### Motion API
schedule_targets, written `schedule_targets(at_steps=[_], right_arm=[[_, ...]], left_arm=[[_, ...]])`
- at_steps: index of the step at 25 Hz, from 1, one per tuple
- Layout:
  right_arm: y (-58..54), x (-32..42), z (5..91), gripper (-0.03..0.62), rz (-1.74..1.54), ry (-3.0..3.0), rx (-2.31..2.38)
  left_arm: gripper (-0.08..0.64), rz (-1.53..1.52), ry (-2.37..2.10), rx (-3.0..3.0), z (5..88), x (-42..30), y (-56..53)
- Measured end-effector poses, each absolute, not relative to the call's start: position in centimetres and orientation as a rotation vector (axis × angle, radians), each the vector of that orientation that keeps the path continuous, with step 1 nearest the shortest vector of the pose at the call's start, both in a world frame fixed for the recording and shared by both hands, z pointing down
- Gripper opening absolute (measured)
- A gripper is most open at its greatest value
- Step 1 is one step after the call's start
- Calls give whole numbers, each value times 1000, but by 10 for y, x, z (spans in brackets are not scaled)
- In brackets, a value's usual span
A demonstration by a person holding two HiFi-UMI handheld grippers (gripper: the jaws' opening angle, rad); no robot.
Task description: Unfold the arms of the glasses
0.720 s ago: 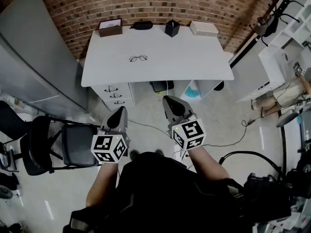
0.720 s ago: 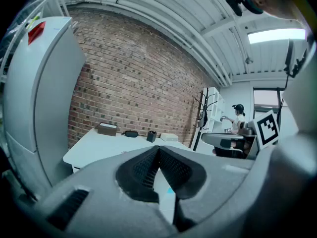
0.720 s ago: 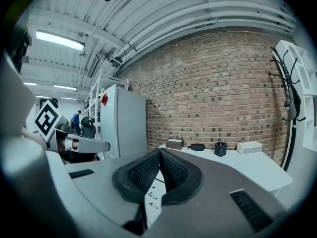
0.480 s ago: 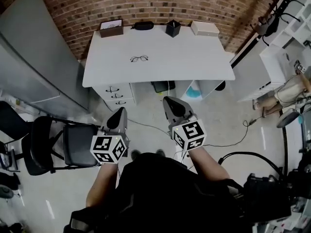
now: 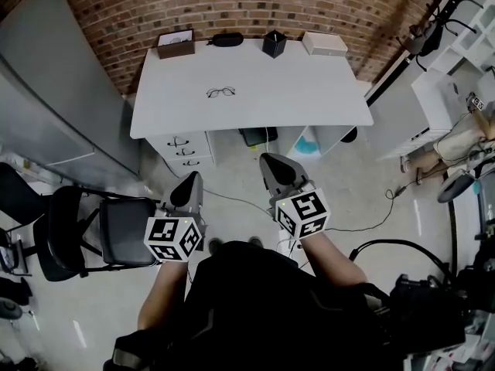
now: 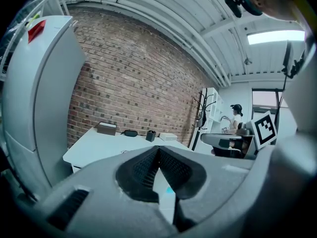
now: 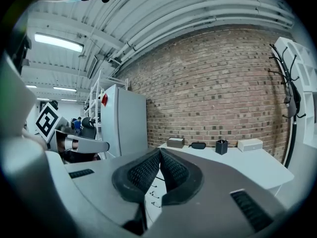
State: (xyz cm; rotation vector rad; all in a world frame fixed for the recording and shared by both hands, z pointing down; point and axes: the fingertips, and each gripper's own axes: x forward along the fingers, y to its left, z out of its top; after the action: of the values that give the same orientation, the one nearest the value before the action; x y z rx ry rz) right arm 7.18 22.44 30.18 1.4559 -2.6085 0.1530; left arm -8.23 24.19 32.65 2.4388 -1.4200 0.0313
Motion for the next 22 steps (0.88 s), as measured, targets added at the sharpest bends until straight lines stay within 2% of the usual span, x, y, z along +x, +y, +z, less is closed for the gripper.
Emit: schedule_targets(at_steps=[22], right_arm=[[200, 7, 301, 9, 101, -2552, 1502]], left_arm=[[8, -38, -1328, 2445, 335, -151, 209]])
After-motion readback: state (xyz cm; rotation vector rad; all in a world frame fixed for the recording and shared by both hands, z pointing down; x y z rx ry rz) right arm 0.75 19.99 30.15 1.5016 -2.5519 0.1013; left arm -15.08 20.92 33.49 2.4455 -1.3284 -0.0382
